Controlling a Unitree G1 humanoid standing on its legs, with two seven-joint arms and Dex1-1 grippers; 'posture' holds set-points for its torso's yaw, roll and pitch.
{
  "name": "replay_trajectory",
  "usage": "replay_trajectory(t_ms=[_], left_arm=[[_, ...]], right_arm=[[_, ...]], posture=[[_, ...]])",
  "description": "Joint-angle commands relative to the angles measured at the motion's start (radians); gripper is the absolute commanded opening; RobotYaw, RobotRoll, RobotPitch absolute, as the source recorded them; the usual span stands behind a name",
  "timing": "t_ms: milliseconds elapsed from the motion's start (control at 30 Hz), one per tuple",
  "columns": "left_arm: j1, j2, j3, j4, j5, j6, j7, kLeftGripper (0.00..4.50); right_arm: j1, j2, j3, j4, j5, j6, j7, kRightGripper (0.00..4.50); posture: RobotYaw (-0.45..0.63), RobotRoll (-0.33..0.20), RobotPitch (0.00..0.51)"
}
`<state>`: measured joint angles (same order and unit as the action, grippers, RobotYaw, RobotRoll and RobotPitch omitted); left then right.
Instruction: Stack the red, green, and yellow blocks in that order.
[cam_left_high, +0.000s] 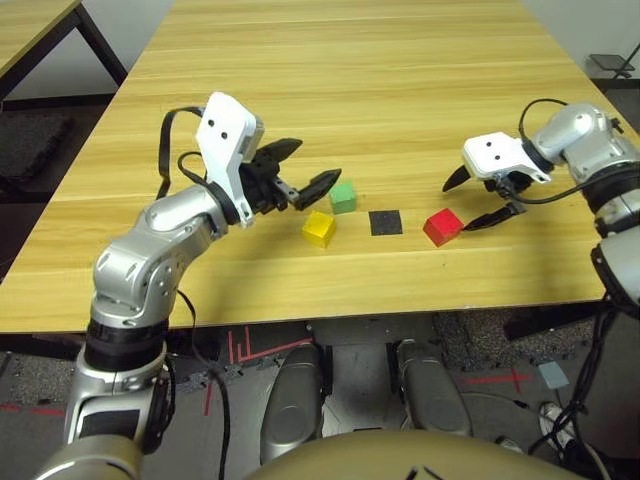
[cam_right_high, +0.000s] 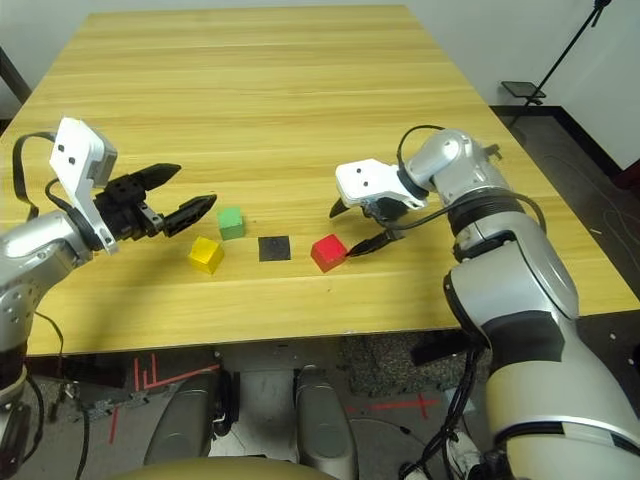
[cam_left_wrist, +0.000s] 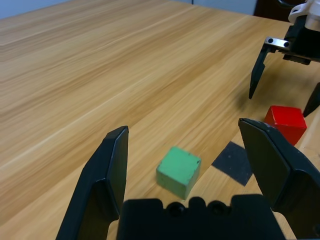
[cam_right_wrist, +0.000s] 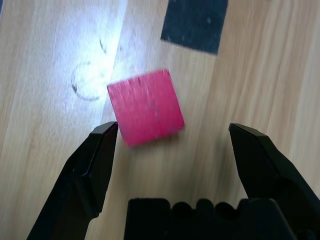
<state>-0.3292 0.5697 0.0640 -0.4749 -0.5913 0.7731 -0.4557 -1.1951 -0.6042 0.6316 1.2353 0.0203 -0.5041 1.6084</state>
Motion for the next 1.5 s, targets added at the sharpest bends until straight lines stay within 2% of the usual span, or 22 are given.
replay_trajectory(t_ms=[33,267,600,900,1033,1167,1200,1333,1500], left_arm=[[0.026,-0.014,0.005,-0.039,0.008,0.014,0.026,4.49],[0.049,-0.041,0.005,-0.073,0.005,0.026,0.067,4.49],[0.063,-0.099,-0.016,-0.08,0.026,0.017,0.11,4.49],[0.062,-0.121,-0.013,-0.076,0.038,0.019,0.117,4.49],[0.068,-0.114,-0.009,-0.076,0.038,0.023,0.114,4.5],[0.069,-0.117,-0.013,-0.07,0.042,0.019,0.115,4.5],[0.07,-0.117,-0.014,-0.069,0.043,0.018,0.114,4.5],[0.067,-0.114,-0.014,-0.059,0.047,0.013,0.106,4.5],[0.056,-0.103,-0.011,-0.045,0.054,0.015,0.09,4.5]], right_arm=[[-0.014,0.014,0.026,0.007,0.008,-0.017,0.006,4.5],[-0.013,0.033,0.034,0.006,0.013,-0.022,0.006,4.5],[-0.006,0.077,-0.03,0.015,-0.003,-0.082,0.006,4.5],[0.001,0.096,-0.078,0.029,-0.066,-0.089,0.006,4.5],[-0.002,0.095,-0.097,0.026,-0.102,-0.06,0.006,3.66],[0.008,0.093,-0.101,0.01,-0.118,-0.028,0.006,2.2],[0.013,0.093,-0.098,0.003,-0.113,-0.021,0.006,2.05],[0.022,0.097,-0.088,-0.048,-0.068,0.022,0.006,2.05],[0.02,0.113,-0.095,-0.261,-0.012,0.267,0.006,2.05]], posture=[[0.45,-0.263,0.11],[0.46,-0.279,0.135],[0.46,-0.298,0.153],[0.46,-0.295,0.17],[0.46,-0.295,0.174],[0.46,-0.293,0.173],[0.46,-0.293,0.173],[0.45,-0.29,0.169],[0.45,-0.292,0.169]])
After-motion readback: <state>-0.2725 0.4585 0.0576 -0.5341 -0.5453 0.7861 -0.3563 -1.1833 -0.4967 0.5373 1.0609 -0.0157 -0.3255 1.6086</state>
